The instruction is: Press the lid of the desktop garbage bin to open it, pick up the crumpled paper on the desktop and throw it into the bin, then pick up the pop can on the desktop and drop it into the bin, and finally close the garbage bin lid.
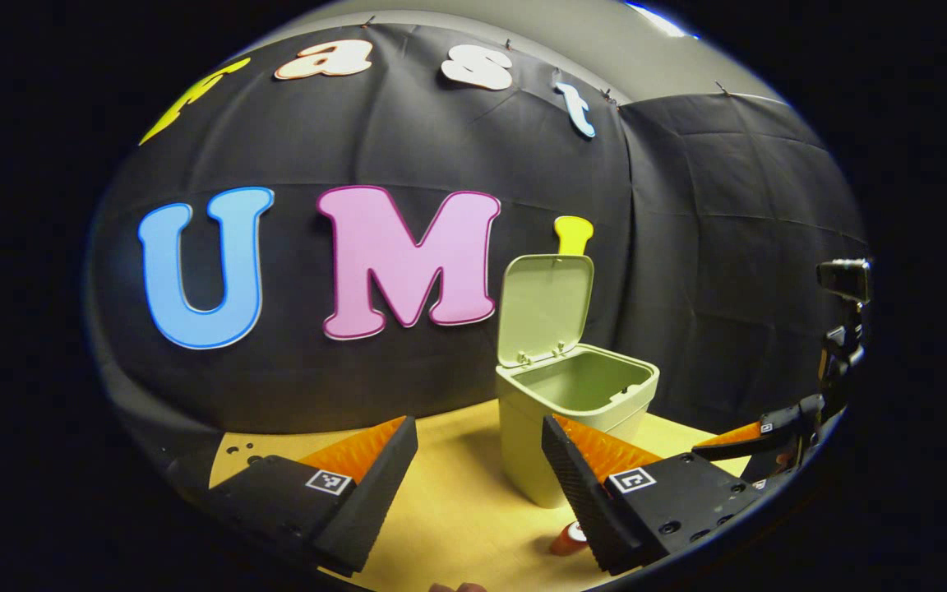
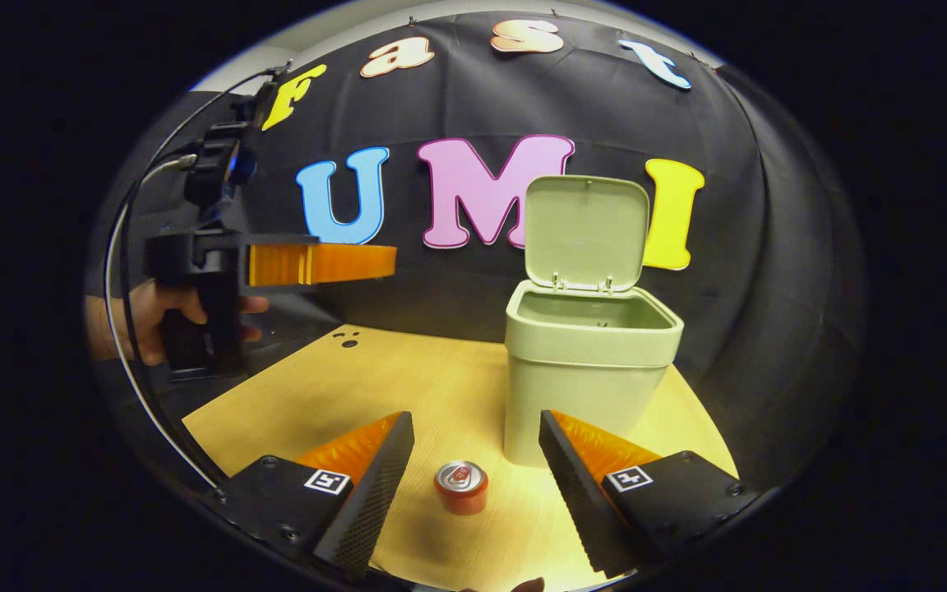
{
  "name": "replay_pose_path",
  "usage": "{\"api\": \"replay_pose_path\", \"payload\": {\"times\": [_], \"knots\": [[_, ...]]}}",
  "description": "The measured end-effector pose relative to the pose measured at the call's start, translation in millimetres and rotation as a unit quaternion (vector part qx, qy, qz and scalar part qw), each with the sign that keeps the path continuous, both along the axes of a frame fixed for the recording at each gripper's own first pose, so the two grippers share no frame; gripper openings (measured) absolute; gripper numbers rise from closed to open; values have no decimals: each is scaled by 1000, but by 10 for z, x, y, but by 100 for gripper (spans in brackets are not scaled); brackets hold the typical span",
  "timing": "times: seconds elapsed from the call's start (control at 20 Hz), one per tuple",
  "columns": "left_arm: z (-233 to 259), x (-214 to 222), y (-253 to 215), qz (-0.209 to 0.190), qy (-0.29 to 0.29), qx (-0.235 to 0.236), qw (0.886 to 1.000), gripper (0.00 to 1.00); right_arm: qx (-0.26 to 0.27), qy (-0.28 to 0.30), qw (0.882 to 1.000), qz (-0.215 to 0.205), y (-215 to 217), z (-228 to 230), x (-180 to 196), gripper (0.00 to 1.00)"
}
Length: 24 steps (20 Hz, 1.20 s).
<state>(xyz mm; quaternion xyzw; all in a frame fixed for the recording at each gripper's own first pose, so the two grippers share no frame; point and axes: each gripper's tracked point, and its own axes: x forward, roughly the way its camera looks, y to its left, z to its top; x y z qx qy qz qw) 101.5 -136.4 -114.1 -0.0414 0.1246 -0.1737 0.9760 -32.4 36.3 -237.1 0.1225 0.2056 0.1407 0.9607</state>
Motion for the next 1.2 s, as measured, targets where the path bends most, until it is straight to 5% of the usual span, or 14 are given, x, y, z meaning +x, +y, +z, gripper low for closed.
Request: {"api": "replay_pose_path", "payload": {"times": [0.45,1.2], "knots": [[-95,-464,745,93,5,22,995,98,-28,54,997,45,421,-859,78,97],[-355,-660,1080,130,44,37,990,98,-47,144,983,100,714,-1779,170,96]]}}
